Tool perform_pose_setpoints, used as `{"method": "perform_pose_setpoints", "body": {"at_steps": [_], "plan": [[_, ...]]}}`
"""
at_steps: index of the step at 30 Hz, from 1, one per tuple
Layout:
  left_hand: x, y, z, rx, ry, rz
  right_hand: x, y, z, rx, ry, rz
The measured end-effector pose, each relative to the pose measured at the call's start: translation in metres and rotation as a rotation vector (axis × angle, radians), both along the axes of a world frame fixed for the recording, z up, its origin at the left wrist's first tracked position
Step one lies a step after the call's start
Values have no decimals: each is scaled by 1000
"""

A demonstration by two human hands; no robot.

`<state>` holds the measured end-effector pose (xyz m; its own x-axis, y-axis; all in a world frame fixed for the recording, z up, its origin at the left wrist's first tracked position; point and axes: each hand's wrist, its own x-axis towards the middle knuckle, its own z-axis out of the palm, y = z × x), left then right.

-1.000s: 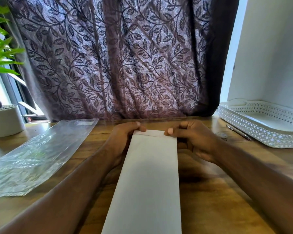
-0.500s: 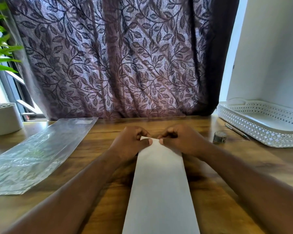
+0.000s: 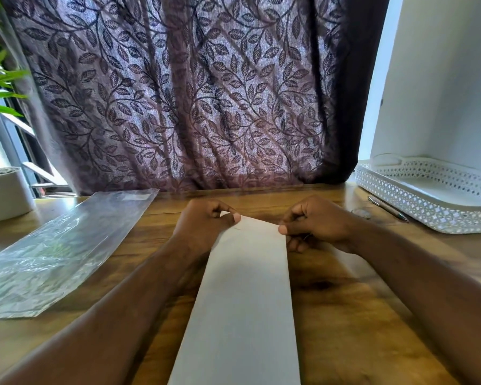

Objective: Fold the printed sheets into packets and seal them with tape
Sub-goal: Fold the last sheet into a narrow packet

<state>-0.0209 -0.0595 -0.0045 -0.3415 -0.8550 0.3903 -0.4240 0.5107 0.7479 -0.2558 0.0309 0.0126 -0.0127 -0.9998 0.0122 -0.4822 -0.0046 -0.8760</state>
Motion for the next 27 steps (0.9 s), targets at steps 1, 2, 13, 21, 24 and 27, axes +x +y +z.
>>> {"method": "perform_pose_setpoints", "body": {"at_steps": [1,2,13,21,24,27], "plan": [[1,0,1,7,9,-1,0,1,1,12,-20,-1],[2,1,1,15,14,-3,0,1,2,18,-34,-5],[3,7,7,185,210,-38,15,3,2,8,-277,-72],[0,15,11,274,238,-64,14,1,2,-1,-332,-136],[-1,21,10,453,349,-114,12,0,5,-34,-374,-180],[-1,27,8,663,338,-205,3,-4,7,-121,-424,-306]]}}
